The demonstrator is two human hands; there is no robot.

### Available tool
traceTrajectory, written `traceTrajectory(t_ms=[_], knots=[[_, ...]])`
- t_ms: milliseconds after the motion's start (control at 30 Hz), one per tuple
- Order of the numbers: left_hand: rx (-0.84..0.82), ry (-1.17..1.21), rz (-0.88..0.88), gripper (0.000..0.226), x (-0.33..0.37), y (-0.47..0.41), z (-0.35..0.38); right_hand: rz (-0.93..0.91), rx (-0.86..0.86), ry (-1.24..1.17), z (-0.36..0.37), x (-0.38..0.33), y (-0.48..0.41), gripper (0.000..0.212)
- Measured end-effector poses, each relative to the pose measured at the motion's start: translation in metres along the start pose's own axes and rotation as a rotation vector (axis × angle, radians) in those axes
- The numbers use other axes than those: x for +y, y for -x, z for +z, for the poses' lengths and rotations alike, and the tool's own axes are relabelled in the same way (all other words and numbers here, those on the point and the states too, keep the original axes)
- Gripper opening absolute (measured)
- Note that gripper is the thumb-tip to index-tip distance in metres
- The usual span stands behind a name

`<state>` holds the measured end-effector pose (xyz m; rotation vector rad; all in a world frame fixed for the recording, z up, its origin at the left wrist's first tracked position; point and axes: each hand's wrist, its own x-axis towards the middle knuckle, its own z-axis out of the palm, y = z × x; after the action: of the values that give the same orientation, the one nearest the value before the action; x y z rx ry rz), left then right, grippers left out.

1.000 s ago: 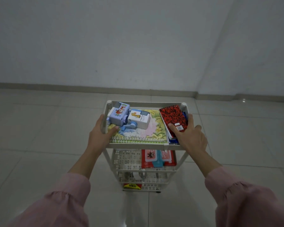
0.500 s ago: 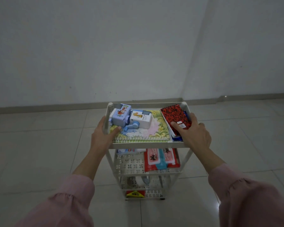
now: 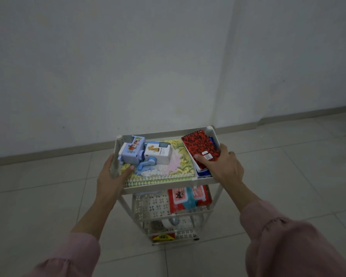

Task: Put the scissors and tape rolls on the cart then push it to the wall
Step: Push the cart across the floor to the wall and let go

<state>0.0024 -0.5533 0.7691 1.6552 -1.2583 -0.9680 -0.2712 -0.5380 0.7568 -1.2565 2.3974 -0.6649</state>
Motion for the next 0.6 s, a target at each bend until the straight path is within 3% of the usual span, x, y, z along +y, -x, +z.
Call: traceTrajectory(t_ms=[267, 600], knots=[[0.045, 0.056, 0.011, 0.064, 0.036, -0.056, 0.091, -0.042, 0.056, 0.003, -0.025, 0.02, -0.099, 0.084], [-0.03, 0.047, 0.045, 0.072, 0.075, -0.149, 0.212, 0.004, 0.135, 0.001, -0.054, 0.052, -0.235, 0.078]])
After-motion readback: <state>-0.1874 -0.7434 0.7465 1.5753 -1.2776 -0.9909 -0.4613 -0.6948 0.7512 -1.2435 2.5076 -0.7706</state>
